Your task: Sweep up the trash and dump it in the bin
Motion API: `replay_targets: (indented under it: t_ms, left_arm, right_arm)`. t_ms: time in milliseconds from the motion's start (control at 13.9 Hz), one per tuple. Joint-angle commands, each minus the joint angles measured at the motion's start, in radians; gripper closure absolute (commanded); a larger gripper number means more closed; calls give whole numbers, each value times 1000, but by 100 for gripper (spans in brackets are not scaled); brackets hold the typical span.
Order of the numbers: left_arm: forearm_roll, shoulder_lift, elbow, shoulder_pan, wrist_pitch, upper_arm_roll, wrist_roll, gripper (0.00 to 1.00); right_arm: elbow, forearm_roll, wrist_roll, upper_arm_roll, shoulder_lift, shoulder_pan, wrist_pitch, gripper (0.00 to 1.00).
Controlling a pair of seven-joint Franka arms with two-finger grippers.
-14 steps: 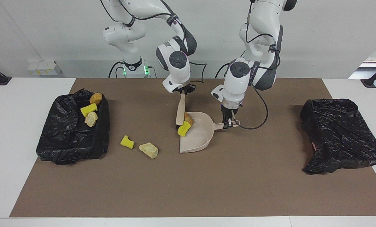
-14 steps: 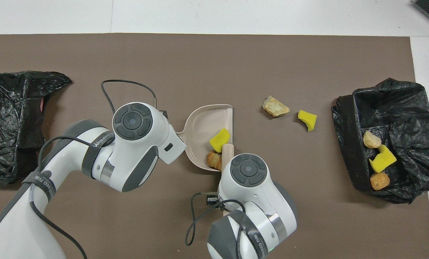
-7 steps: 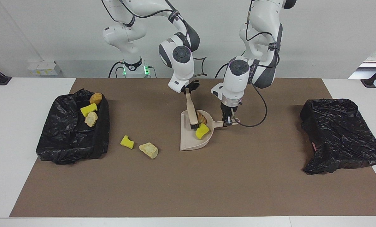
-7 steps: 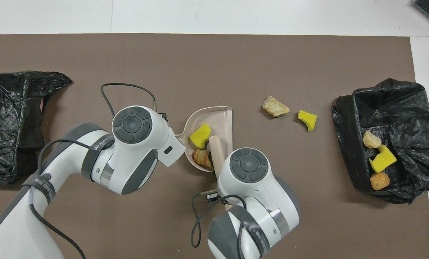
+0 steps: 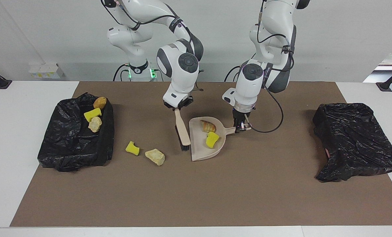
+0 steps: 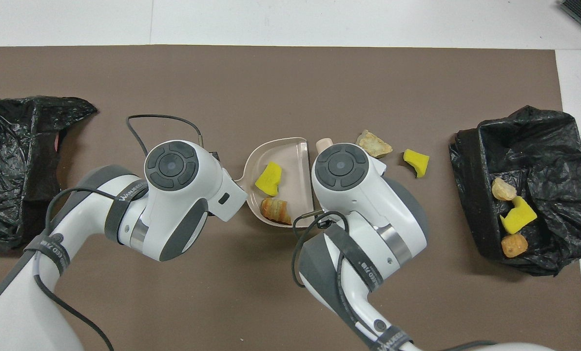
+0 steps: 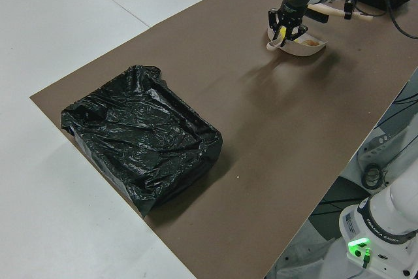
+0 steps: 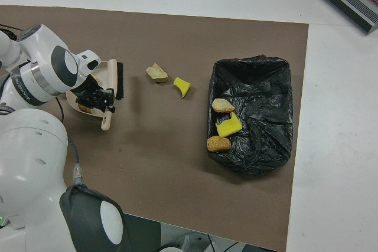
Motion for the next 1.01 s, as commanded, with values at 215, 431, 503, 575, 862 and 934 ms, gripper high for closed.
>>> replay_targets:
  t_ms: [215,431,503,575,862,934]
  left_arm:
    - [-4,-25,-34,-4,2,2,-100,100]
    - [-4,-25,-34,-5,0,2,-128,100]
    - [-6,-26,-34,-7,-7,2,-143,100]
    - [-4,-26,-33,-10,-17,2,-171,100]
    - [11,-28,-18,-36,-83,5,-238,100]
    - [16,-29,-18,-44,-92,5,-267,100]
  right_arm:
    - [111,-206,99,-4,71,-107,-149,100]
    - [106,-283,142,-6,71,-148,-183,100]
    - [91,-288,147,-1,71,-186,-173,100]
    - [79,-289,142,1,71,-217,-165,100]
    - [0,-288,118,2,55,-285,-67,100]
    - [-9,-282,95,2,57,-286,-59,100]
